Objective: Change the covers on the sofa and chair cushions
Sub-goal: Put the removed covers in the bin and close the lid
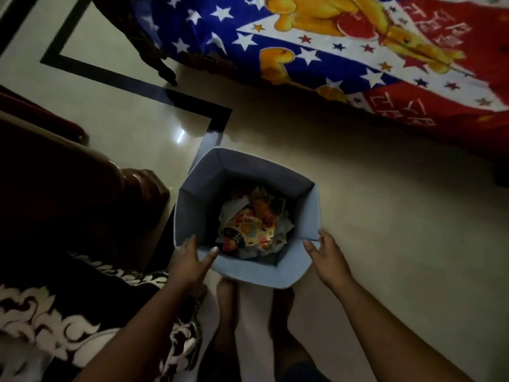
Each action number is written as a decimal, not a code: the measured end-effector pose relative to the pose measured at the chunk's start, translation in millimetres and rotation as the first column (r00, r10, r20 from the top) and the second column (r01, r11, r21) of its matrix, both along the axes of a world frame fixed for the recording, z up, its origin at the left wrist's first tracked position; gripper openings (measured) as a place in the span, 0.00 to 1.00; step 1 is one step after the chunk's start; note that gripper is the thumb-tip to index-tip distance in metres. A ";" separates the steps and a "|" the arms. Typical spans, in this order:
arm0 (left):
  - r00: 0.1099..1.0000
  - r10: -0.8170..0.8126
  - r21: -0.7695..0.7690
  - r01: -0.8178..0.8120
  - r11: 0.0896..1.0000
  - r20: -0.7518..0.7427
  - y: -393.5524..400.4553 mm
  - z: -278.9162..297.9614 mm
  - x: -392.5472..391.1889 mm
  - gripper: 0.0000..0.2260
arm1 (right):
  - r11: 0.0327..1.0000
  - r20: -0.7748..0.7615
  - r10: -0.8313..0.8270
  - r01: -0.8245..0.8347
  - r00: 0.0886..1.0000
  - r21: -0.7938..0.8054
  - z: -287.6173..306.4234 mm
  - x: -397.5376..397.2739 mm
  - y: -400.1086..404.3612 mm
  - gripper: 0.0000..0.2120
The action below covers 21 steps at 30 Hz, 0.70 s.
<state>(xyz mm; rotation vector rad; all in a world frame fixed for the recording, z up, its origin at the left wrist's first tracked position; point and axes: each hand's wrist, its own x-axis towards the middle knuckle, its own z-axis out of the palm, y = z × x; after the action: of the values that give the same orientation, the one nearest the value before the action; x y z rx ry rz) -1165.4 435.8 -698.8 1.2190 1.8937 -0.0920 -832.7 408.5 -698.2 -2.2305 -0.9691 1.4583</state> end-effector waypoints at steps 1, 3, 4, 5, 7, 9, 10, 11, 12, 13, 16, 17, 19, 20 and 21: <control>0.996 -0.052 0.038 0.055 0.998 -0.078 14.8 -13.4 -3.2 0.41 | 1.000 0.016 -0.019 0.018 1.000 0.015 -15.2 2.6 12.2 0.34; 0.960 -0.149 0.090 0.174 0.981 -0.235 45.5 -34.5 -10.2 0.43 | 0.998 0.081 -0.033 0.028 0.996 0.061 -36.6 7.6 38.3 0.36; 0.936 -0.193 0.128 0.238 0.963 -0.293 62.7 -41.6 -11.6 0.43 | 0.995 0.128 -0.030 0.018 0.991 0.094 -42.7 9.7 52.6 0.36; 0.915 -0.231 0.165 0.297 0.941 -0.331 80.7 -46.6 -10.8 0.44 | 0.992 0.179 -0.021 -0.003 0.984 0.130 -48.3 10.7 66.3 0.37; 0.890 -0.305 0.201 0.385 0.901 -0.340 124.9 -60.0 -4.7 0.44 | 0.985 0.255 -0.022 -0.023 0.967 0.173 -62.2 10.9 97.8 0.37; 0.870 -0.372 0.203 0.448 0.871 -0.324 168.7 -70.7 7.7 0.44 | 0.990 0.265 -0.043 0.006 0.963 0.141 -75.7 11.6 128.1 0.37; 0.868 -0.383 0.203 0.456 0.866 -0.318 187.0 -71.9 15.1 0.44 | 0.996 0.262 -0.036 0.015 0.964 0.084 -80.8 12.5 141.6 0.38; 0.876 -0.378 0.207 0.446 0.871 -0.298 206.3 -75.8 21.1 0.44 | 1.000 0.261 -0.028 0.025 0.965 0.015 -86.8 13.7 155.3 0.39; 0.895 -0.352 0.223 0.415 0.882 -0.274 222.3 -76.5 27.1 0.43 | 0.998 0.265 -0.017 0.031 0.964 -0.048 -90.2 16.0 167.0 0.40; 0.918 -0.315 0.233 0.371 0.899 -0.242 238.4 -81.2 31.1 0.42 | 0.995 0.267 -0.012 0.038 0.964 -0.093 -94.1 18.8 178.3 0.40; 0.962 -0.227 0.214 0.256 0.943 -0.149 270.0 -88.6 36.8 0.38 | 0.985 0.191 -0.098 0.123 0.977 -0.121 -99.7 25.9 196.9 0.33; 0.970 -0.209 0.217 0.231 0.948 -0.122 277.3 -88.4 38.2 0.35 | 0.983 0.152 -0.147 0.162 0.977 -0.091 -105.1 28.0 199.4 0.29; 0.986 -0.153 0.194 0.163 0.967 -0.065 289.2 -85.9 43.8 0.32 | 0.962 0.086 -0.270 0.272 0.959 -0.006 -114.9 30.0 203.2 0.20; 0.994 -0.104 0.181 0.108 0.977 -0.031 293.3 -84.4 45.4 0.31 | 0.949 0.063 -0.315 0.314 0.947 0.032 -116.4 30.4 204.9 0.20; 0.998 -0.056 0.174 0.052 0.983 0.018 298.4 -85.7 45.9 0.30 | 0.934 0.047 -0.354 0.351 0.934 0.071 -118.4 31.7 207.5 0.23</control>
<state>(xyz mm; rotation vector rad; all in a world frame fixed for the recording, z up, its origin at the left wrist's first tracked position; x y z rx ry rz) -1119.4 734.2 -784.5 1.3835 1.8799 0.0592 -801.0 616.0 -816.6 -2.2673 -0.5778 1.1918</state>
